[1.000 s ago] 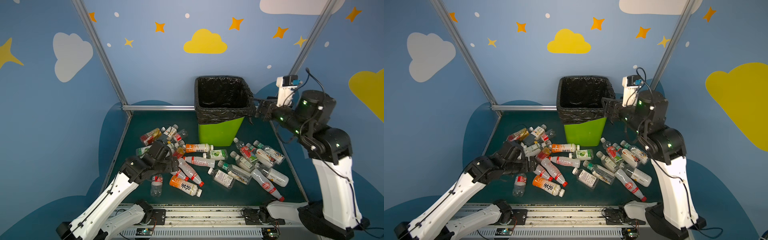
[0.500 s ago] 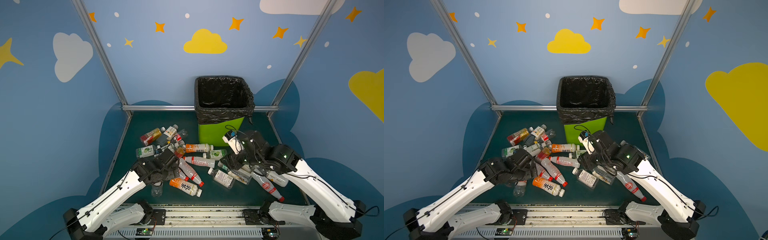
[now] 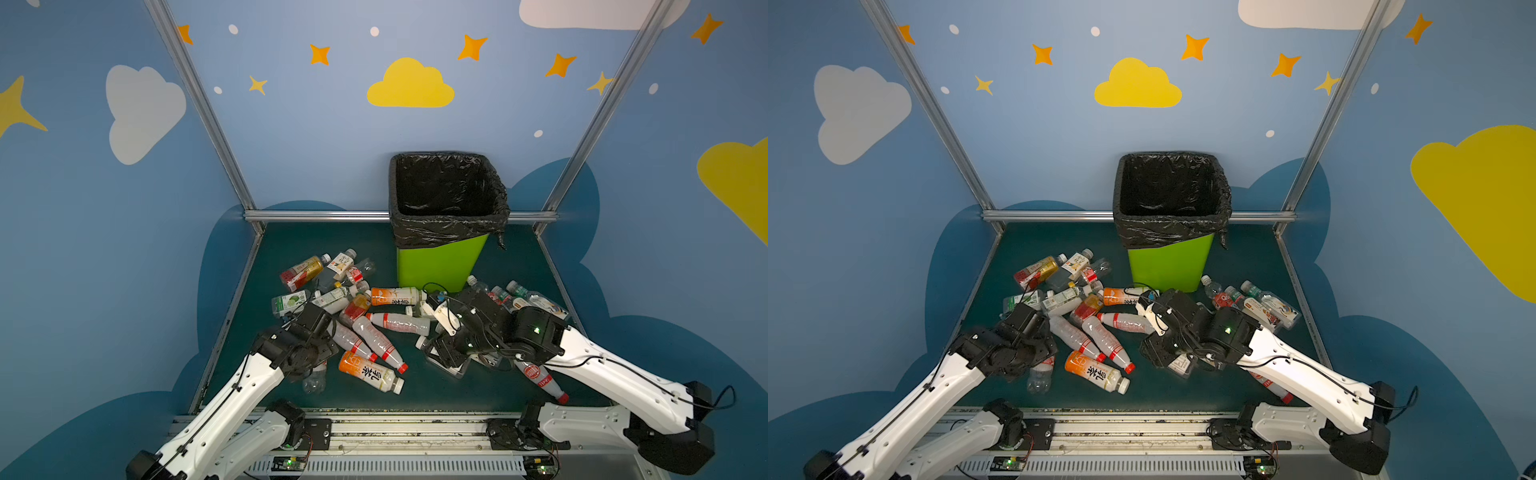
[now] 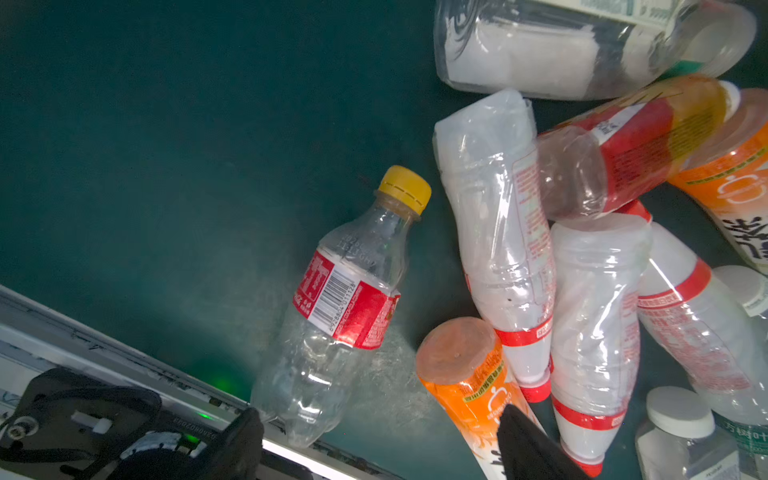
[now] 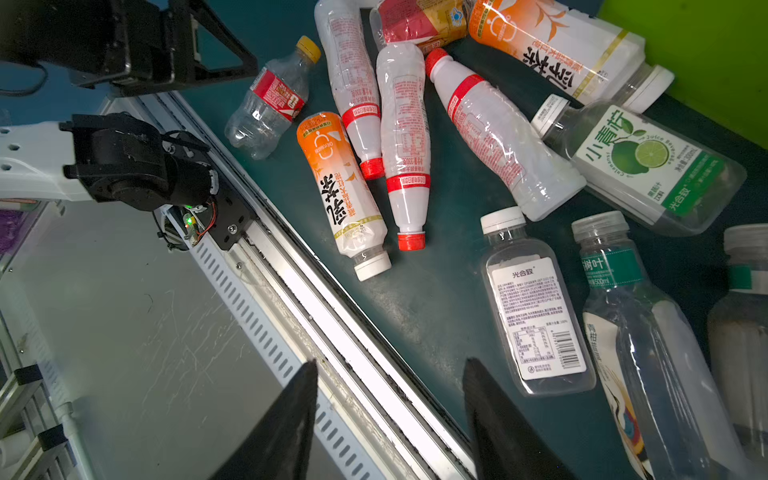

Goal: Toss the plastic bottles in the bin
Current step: 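Lower the right gripper to the pile while the left gripper nears the yellow-capped bottle, then close the left gripper on the yellow-capped clear bottle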

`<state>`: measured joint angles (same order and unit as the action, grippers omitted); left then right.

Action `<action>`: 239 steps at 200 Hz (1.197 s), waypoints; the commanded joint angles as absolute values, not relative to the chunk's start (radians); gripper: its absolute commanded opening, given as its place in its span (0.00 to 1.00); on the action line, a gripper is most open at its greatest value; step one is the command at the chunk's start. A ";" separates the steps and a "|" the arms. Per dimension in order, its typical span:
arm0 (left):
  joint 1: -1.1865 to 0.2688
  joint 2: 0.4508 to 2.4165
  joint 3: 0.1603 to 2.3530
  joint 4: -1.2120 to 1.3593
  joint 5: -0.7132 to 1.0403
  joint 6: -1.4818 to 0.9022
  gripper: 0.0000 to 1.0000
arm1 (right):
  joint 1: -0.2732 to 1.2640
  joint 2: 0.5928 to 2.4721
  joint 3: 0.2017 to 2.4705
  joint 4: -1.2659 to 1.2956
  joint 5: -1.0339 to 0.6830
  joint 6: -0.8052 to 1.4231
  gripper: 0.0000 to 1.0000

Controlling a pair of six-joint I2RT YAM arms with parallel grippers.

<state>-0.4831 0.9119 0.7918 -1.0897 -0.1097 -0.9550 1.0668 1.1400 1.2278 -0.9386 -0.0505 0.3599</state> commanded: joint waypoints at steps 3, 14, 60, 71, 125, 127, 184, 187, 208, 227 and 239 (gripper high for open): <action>-0.470 0.972 0.769 -1.011 -0.097 -0.929 0.89 | 1.070 1.103 1.208 -0.939 -0.054 0.361 0.57; -0.462 0.992 0.765 -0.996 -0.097 -0.922 0.89 | 1.070 1.088 1.200 -0.942 -0.052 0.360 0.57; -0.407 1.032 0.745 -0.983 -0.082 -0.883 0.89 | 1.068 1.045 1.199 -0.991 -0.025 0.336 0.60; -0.396 1.039 0.735 -0.981 -0.076 -0.878 0.89 | 1.065 1.039 1.199 -0.998 -0.022 0.334 0.60; -0.379 1.098 0.699 -0.978 -0.061 -0.876 0.89 | 1.060 1.026 1.201 -1.005 -0.026 0.326 0.61; -0.378 1.100 0.698 -0.982 -0.064 -0.875 0.89 | 1.058 1.026 1.201 -1.003 -0.026 0.324 0.61; -0.367 1.179 0.703 -0.957 -0.061 -0.849 0.89 | 1.057 1.028 1.203 -1.009 -0.021 0.334 0.62; -0.366 1.187 0.705 -0.959 -0.061 -0.846 0.89 | 1.055 1.027 1.203 -1.007 -0.020 0.337 0.63; -0.364 1.241 0.731 -0.969 -0.054 -0.824 0.89 | 1.054 1.019 1.198 -1.012 -0.007 0.341 0.63; -0.364 1.304 0.752 -0.960 -0.036 -0.798 0.88 | 1.050 1.017 1.199 -1.022 -0.003 0.344 0.63; -0.365 1.334 0.760 -0.945 -0.025 -0.789 0.83 | 1.050 1.017 1.199 -1.026 0.000 0.346 0.63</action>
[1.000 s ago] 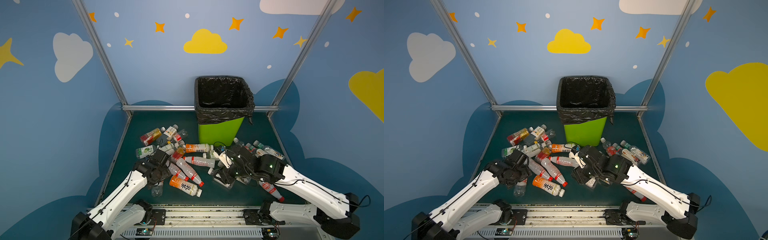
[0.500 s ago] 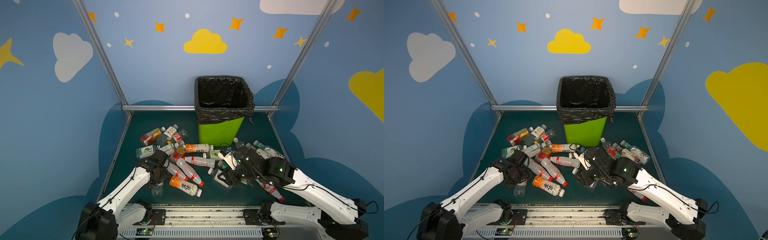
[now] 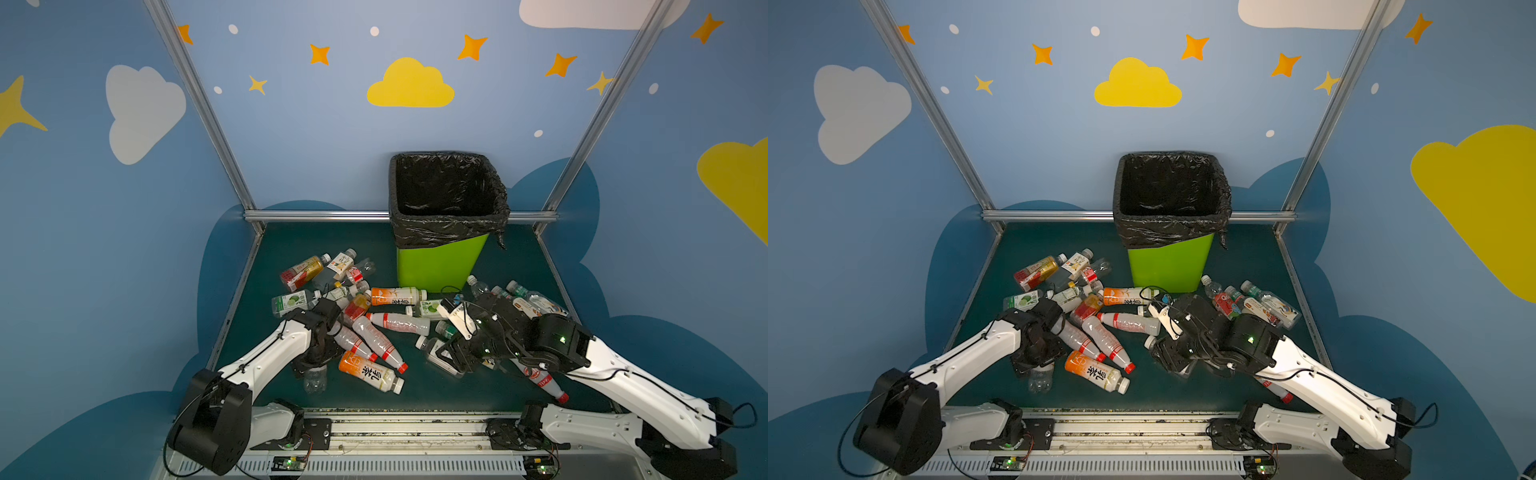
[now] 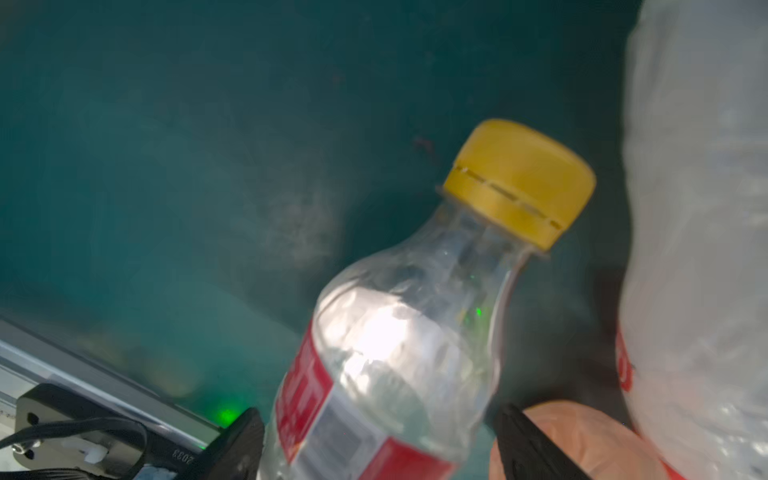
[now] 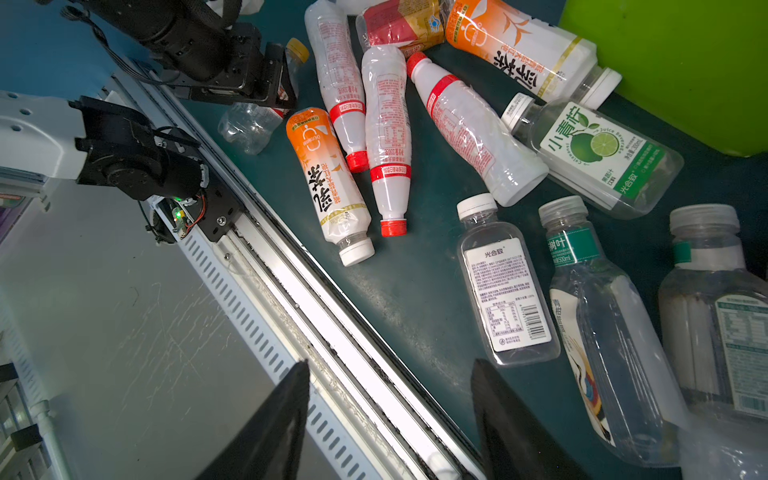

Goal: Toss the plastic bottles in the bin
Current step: 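Close the left gripper on the yellow-capped clear bottle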

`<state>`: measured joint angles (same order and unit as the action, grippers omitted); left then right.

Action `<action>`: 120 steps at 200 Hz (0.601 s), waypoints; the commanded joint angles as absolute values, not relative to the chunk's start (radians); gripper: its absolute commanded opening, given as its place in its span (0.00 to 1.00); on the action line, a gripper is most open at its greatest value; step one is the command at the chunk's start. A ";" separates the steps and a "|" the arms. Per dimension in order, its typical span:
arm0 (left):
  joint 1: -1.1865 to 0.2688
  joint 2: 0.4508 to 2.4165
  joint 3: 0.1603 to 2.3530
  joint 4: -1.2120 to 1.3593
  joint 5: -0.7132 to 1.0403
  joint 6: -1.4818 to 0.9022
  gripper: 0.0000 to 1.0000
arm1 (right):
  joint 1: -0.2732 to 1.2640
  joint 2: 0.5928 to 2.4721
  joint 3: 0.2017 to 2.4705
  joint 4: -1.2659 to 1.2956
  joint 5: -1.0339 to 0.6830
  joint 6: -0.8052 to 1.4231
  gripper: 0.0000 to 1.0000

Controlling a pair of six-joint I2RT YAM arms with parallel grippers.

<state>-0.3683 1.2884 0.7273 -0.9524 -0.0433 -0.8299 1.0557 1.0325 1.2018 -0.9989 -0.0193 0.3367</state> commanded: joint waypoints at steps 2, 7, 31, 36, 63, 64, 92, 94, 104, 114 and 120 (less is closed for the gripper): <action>-0.365 1.339 0.762 -0.943 -0.024 -0.788 0.82 | 1.049 1.016 1.200 -1.028 0.000 0.347 0.63; -0.366 1.347 0.766 -0.938 -0.023 -0.786 0.78 | 1.049 1.016 1.201 -1.030 0.000 0.348 0.63; -0.366 1.349 0.789 -0.943 -0.037 -0.783 0.67 | 1.048 1.014 1.203 -1.041 0.009 0.356 0.64; -0.366 1.343 0.793 -0.947 -0.044 -0.782 0.67 | 1.049 1.014 1.203 -1.043 0.010 0.357 0.64; -0.365 1.290 0.801 -0.974 -0.080 -0.779 0.65 | 1.047 1.017 1.204 -1.041 0.018 0.365 0.63; -0.365 1.288 0.801 -0.974 -0.082 -0.778 0.65 | 1.047 1.017 1.204 -1.041 0.018 0.365 0.63; -0.361 1.218 0.801 -1.000 -0.097 -0.780 0.62 | 1.046 1.037 1.220 -1.040 0.018 0.364 0.64; -0.361 1.213 0.803 -1.004 -0.097 -0.780 0.62 | 1.046 1.039 1.222 -1.040 0.017 0.364 0.63; -0.361 1.183 0.815 -1.030 -0.102 -0.782 0.62 | 1.046 1.048 1.231 -1.042 0.016 0.361 0.63; -0.360 1.147 0.834 -1.061 -0.112 -0.786 0.62 | 1.044 1.056 1.239 -1.040 0.015 0.356 0.63; -0.360 1.126 0.845 -1.079 -0.120 -0.795 0.62 | 1.045 1.063 1.242 -1.040 0.017 0.355 0.63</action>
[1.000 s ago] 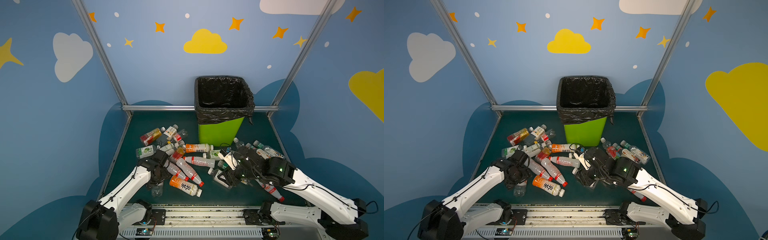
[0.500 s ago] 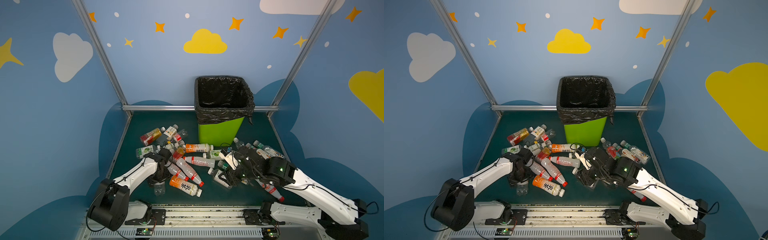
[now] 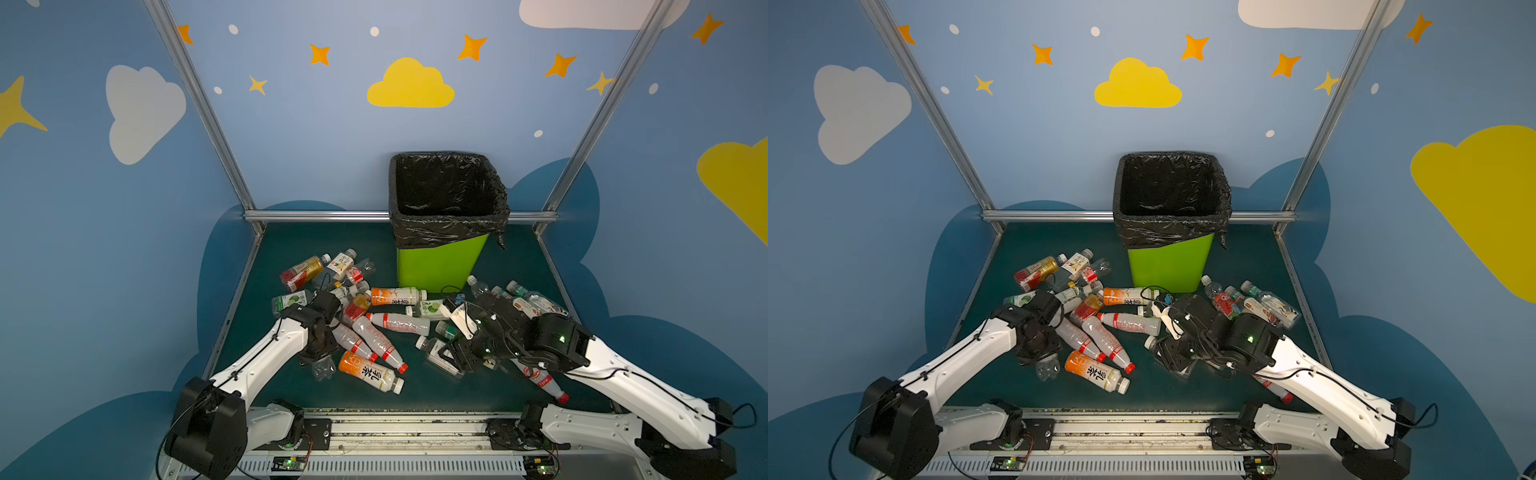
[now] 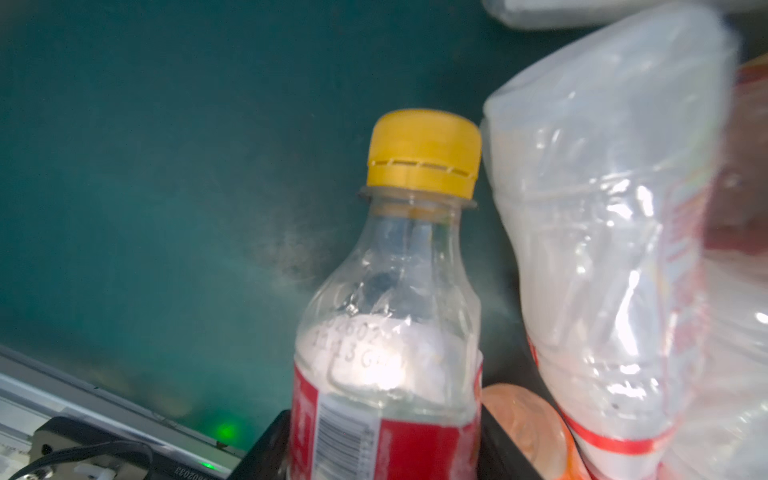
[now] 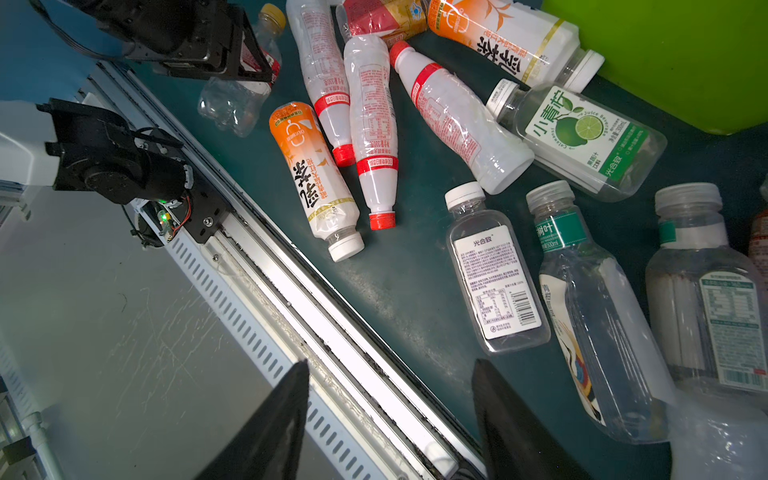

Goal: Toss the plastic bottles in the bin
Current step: 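Close the left gripper on the yellow-capped clear bottle, then lift the yellow-capped bottle over the green bin and release it with the left gripper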

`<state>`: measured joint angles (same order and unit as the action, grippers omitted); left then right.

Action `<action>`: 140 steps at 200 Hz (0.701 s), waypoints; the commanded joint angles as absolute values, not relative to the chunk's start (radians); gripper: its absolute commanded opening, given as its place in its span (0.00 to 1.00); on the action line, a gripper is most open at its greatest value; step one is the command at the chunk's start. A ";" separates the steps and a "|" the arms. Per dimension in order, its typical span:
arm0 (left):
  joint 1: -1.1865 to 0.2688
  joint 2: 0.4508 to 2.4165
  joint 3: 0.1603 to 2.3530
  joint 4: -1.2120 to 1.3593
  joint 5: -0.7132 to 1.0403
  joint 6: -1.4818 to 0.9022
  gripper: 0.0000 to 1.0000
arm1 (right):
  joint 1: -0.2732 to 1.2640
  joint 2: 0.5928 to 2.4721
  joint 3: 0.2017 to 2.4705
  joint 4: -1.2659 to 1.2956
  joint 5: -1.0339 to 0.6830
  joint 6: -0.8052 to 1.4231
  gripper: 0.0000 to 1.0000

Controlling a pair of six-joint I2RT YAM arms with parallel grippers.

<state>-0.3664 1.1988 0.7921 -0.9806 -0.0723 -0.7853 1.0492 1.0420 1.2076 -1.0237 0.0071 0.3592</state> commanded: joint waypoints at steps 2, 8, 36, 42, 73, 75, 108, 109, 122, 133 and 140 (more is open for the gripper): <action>-0.359 1.120 0.850 -1.085 -0.122 -0.797 0.62 | 1.045 1.065 1.244 -1.039 0.017 0.354 0.63; -0.359 1.096 0.862 -1.101 -0.130 -0.801 0.62 | 1.044 1.074 1.247 -1.037 0.016 0.352 0.63; -0.337 0.991 0.950 -1.168 -0.145 -0.808 0.62 | 1.045 1.112 1.258 -1.028 0.000 0.350 0.63; -0.330 0.977 0.984 -1.170 -0.138 -0.803 0.62 | 1.045 1.118 1.259 -1.026 -0.001 0.352 0.63; -0.318 1.029 1.322 -1.098 -0.014 -0.712 0.62 | 1.043 1.156 1.281 -1.021 -0.008 0.348 0.63; -0.318 1.041 1.355 -1.091 -0.003 -0.706 0.62 | 1.043 1.158 1.284 -1.022 -0.008 0.348 0.63; -0.389 1.367 1.843 -0.907 0.205 -0.589 0.62 | 1.037 1.204 1.328 -1.031 -0.009 0.325 0.63; -0.392 1.381 1.861 -0.905 0.205 -0.584 0.62 | 1.038 1.206 1.328 -1.031 -0.009 0.324 0.63; -0.434 1.584 2.124 -0.904 0.276 -0.511 0.62 | 1.031 1.216 1.341 -1.030 -0.010 0.319 0.63; -0.473 1.787 2.407 -0.938 0.321 -0.471 0.62 | 1.024 1.223 1.344 -1.024 -0.014 0.318 0.63; -0.490 1.930 2.647 -0.959 0.359 -0.463 0.62 | 1.019 1.226 1.346 -1.019 -0.019 0.318 0.63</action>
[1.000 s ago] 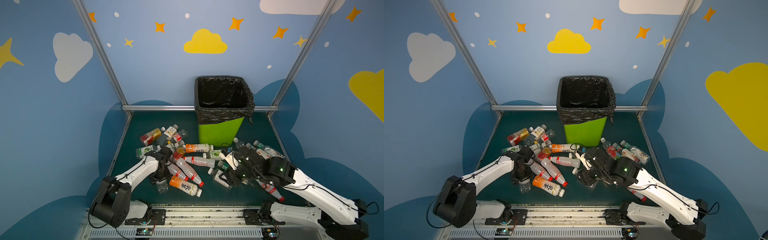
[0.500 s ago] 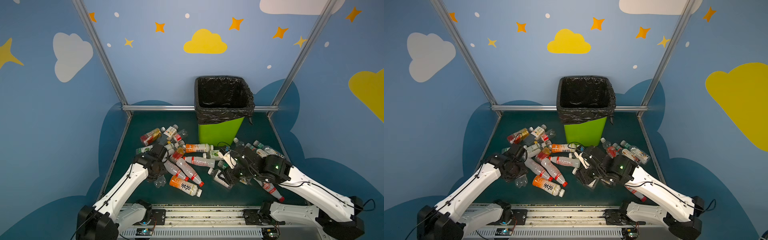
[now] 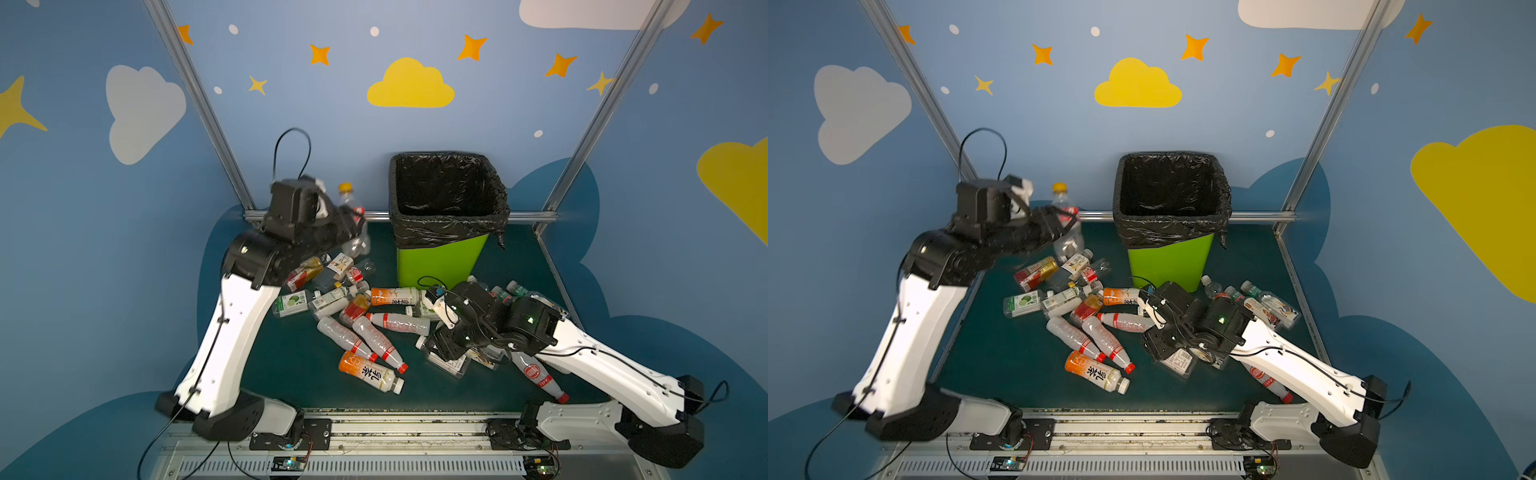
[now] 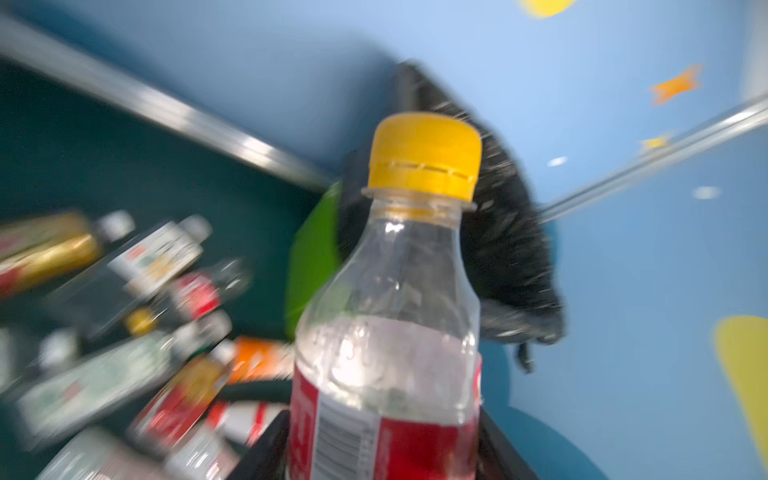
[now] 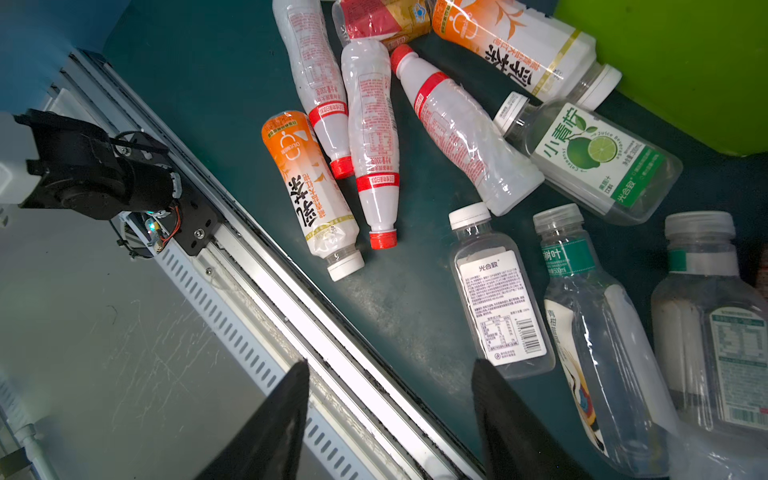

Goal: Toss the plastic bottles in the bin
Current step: 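Lift the yellow-capped bottle over the green bin and release it with the left gripper, then lower the left gripper back while the right gripper reaches the orange-labelled bottle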

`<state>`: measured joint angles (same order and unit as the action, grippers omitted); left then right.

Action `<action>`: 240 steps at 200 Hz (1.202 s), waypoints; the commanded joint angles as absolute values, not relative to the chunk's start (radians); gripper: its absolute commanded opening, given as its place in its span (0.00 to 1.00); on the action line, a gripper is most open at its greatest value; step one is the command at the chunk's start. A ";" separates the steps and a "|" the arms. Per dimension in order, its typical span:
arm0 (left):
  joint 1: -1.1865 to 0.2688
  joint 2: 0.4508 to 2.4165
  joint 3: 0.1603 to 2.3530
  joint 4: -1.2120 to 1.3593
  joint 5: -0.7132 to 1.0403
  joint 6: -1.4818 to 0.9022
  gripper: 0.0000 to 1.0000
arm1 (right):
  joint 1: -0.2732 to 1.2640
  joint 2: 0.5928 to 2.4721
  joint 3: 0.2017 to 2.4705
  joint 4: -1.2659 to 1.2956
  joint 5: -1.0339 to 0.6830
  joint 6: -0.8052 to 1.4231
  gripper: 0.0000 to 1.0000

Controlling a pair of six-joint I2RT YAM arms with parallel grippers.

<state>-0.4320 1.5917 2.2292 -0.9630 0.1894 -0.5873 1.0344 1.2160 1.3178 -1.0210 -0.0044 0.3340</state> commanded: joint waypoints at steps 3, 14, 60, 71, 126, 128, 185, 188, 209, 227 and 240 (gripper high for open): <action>-0.497 1.983 2.744 -0.968 0.370 -0.462 0.62 | 1.017 1.226 1.346 -1.017 -0.023 0.320 0.63; -0.510 2.214 3.058 -0.964 0.429 -0.470 0.84 | 1.009 1.226 1.343 -1.008 -0.029 0.326 0.63; -0.549 2.116 2.880 -0.838 0.278 -0.377 1.00 | 0.989 1.165 1.293 -1.006 0.005 0.373 0.66; -0.550 2.027 2.831 -0.872 0.223 -0.337 1.00 | 0.982 1.137 1.273 -1.000 0.019 0.377 0.67; -0.552 1.520 2.250 -1.000 -0.030 -0.299 1.00 | 0.849 1.080 1.231 -1.041 0.034 0.336 0.70; -0.552 1.509 2.233 -1.011 -0.037 -0.303 1.00 | 0.842 1.080 1.230 -1.044 0.034 0.335 0.70; -0.552 1.211 1.714 -1.119 -0.083 -0.451 1.00 | 0.686 1.093 1.204 -1.120 0.042 0.280 0.70; -0.553 1.200 1.685 -1.118 -0.084 -0.463 1.00 | 0.684 1.095 1.201 -1.123 0.037 0.274 0.70; -0.552 1.126 1.479 -1.105 -0.076 -0.543 1.00 | 0.684 1.091 1.164 -1.113 -0.004 0.250 0.70; -0.554 1.055 1.317 -1.037 -0.034 -0.606 1.00 | 0.683 1.078 1.115 -1.072 -0.100 0.217 0.71; -0.554 0.999 1.220 -0.978 -0.022 -0.657 1.00 | 0.690 1.069 1.079 -1.017 -0.199 0.200 0.71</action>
<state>-0.5537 1.1271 1.3342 -1.0523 -0.0471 -0.5316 0.6876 1.0878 1.1358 -1.0725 -0.0303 0.2569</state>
